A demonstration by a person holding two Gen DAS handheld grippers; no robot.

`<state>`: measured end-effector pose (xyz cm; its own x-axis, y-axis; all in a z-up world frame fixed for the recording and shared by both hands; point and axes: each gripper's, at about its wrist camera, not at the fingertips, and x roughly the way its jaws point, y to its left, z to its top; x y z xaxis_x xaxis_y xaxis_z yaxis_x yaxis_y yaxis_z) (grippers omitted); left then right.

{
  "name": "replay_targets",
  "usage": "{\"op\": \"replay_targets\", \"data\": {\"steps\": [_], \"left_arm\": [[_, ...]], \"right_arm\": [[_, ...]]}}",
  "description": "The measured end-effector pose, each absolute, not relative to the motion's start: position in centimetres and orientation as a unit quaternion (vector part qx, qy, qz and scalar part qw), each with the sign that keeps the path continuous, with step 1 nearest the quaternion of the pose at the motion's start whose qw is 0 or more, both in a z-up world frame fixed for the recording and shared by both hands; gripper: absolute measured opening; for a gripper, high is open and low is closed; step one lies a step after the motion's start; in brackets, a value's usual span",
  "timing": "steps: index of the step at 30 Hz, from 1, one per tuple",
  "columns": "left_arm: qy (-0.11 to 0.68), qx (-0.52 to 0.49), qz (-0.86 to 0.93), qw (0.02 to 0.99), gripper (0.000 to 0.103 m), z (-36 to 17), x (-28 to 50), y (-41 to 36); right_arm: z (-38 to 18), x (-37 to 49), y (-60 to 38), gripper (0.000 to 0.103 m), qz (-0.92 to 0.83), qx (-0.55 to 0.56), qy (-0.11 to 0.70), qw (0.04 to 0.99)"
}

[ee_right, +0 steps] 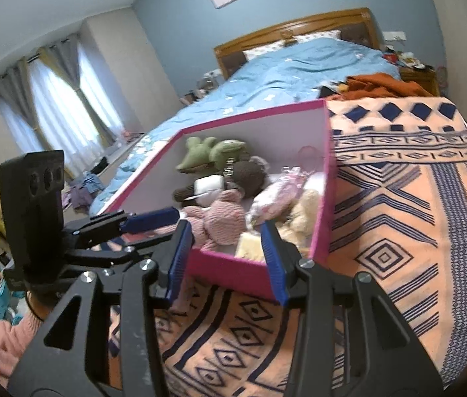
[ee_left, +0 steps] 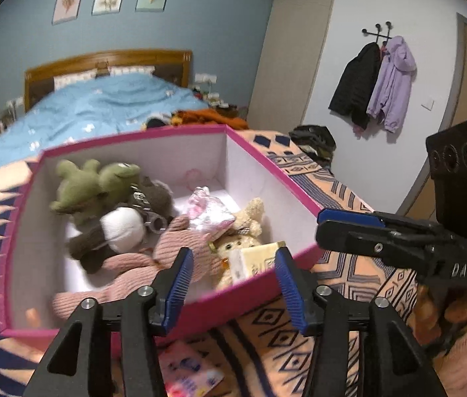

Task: Organize objects
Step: 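Withdraw both grippers and move down to the pink floral tissue packet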

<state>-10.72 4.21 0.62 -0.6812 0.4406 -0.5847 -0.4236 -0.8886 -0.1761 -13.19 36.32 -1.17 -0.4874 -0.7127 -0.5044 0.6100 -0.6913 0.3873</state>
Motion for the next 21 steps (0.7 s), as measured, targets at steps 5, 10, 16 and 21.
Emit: {"op": "replay_targets", "data": {"steps": [5, 10, 16, 21], "left_arm": [[-0.008, -0.288, 0.93, 0.227, 0.06, 1.4, -6.5, 1.4], [-0.011, -0.31, 0.929, 0.201, 0.06, -0.5, -4.8, -0.5], [-0.056, -0.366, 0.914, 0.169, 0.06, -4.8, -5.4, -2.6], [-0.079, -0.4, 0.899, 0.159, 0.06, -7.3, -5.8, -2.9]], "right_arm": [[-0.8, -10.5, 35.6, 0.046, -0.838, 0.316, -0.071, 0.439], [-2.0, -8.5, 33.6, 0.051, -0.813, 0.327, -0.057, 0.478], [-5.6, -9.2, 30.3, 0.051, -0.793, 0.384, -0.041, 0.472], [-8.4, -10.3, 27.9, 0.051, -0.781, 0.424, -0.029, 0.458]]}}
